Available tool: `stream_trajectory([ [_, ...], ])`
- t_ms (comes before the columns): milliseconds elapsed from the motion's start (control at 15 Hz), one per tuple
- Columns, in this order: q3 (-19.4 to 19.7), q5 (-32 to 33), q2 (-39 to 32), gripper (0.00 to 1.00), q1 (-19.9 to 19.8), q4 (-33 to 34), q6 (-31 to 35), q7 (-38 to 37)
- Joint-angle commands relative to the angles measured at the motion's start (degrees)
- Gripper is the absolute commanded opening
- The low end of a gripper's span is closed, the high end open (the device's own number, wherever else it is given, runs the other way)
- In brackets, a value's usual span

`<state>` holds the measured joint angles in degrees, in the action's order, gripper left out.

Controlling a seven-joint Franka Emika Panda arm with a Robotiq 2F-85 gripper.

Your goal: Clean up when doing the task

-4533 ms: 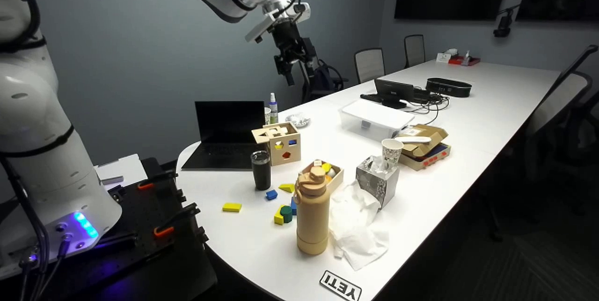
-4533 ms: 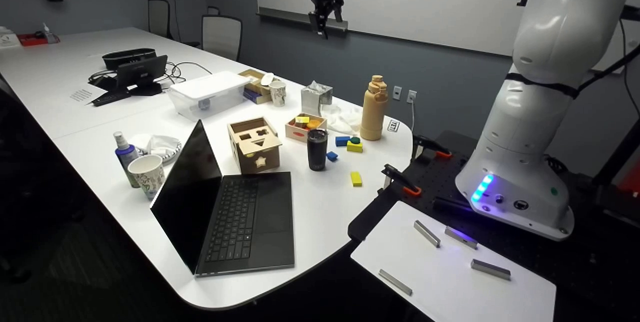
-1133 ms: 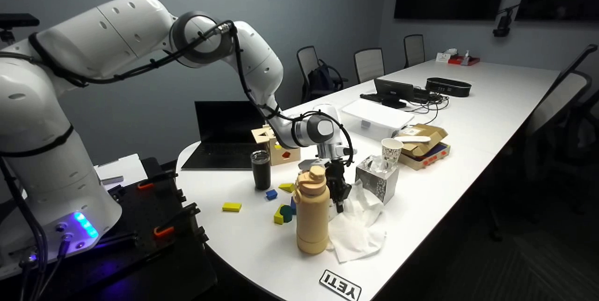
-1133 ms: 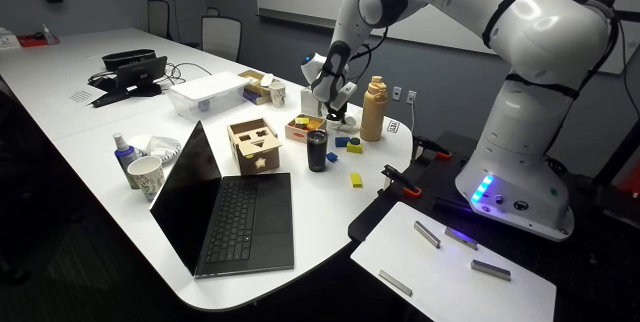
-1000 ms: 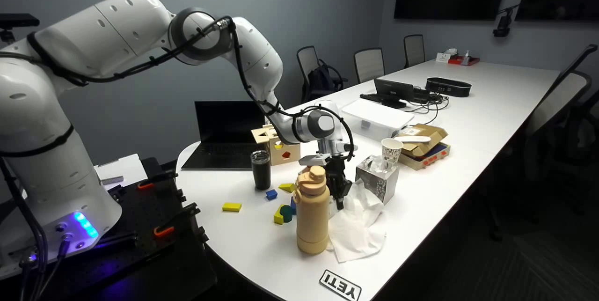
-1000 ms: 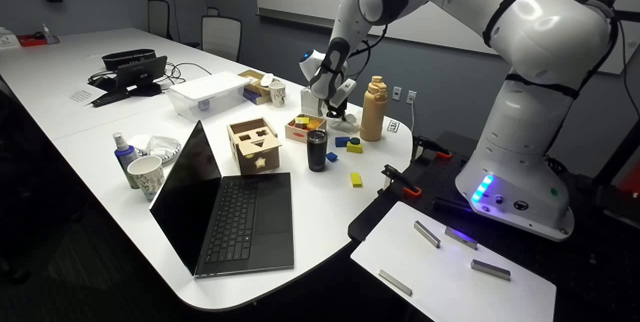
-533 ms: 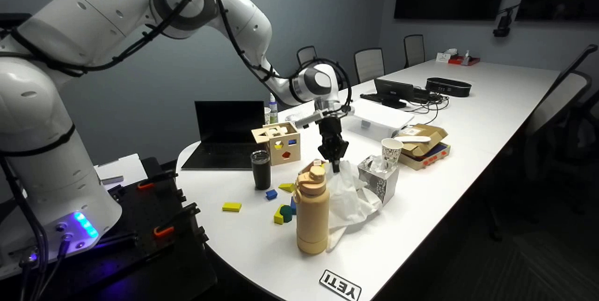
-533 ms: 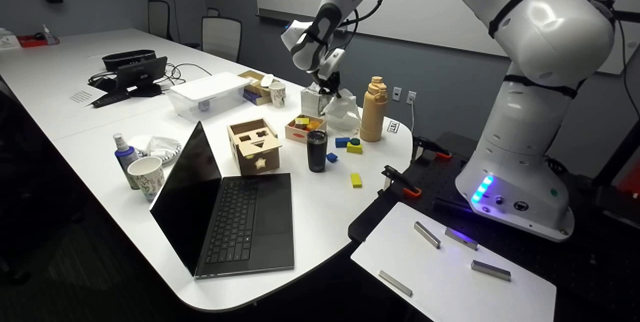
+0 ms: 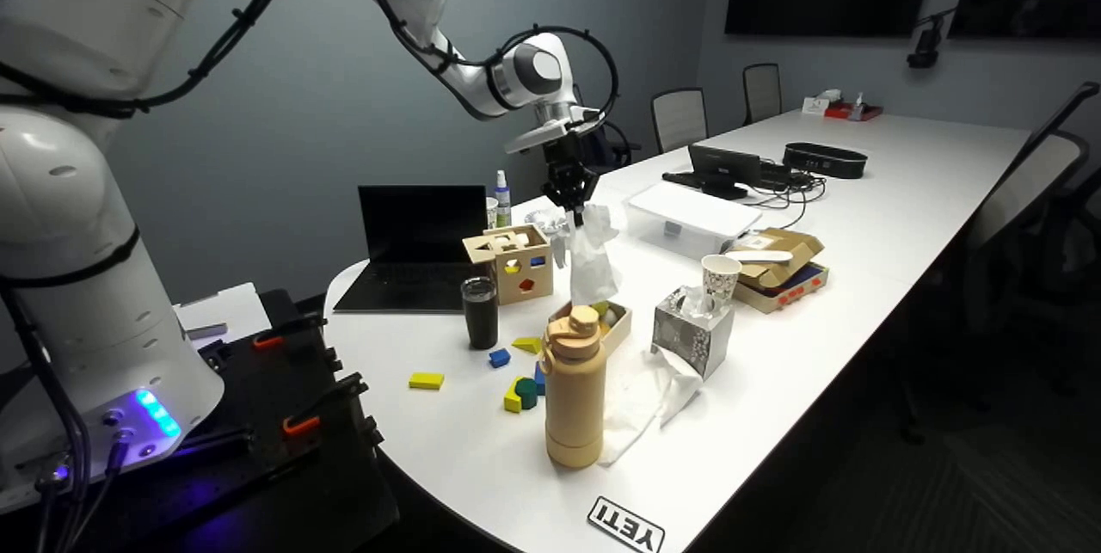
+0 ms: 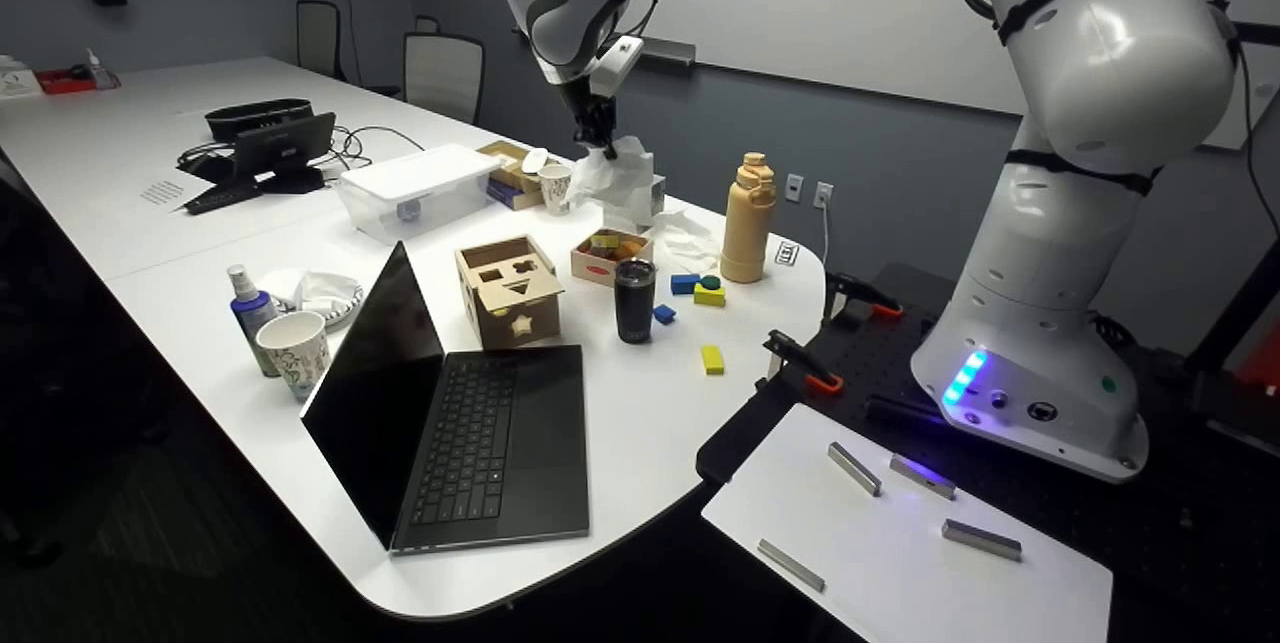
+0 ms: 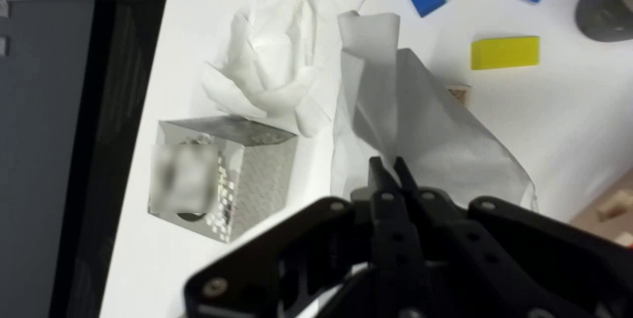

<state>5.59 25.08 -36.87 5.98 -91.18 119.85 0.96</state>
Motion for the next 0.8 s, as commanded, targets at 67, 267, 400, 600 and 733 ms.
stream_trajectory([
  [67, -6.8, -5.3, 6.0, 0.0, -2.0, -8.9, 6.1, 8.3],
  [267, -11.2, -10.3, 7.7, 0.0, -2.8, -14.7, 10.9, 13.8],
  [400, -9.1, -8.5, 4.1, 0.01, -1.0, -9.6, 8.3, 10.4],
  [600, -8.6, -8.4, 3.8, 0.01, -0.8, -9.2, 8.2, 10.2],
  [733, -8.4, -8.4, 3.8, 0.01, -1.0, -9.0, 8.2, 10.2],
])
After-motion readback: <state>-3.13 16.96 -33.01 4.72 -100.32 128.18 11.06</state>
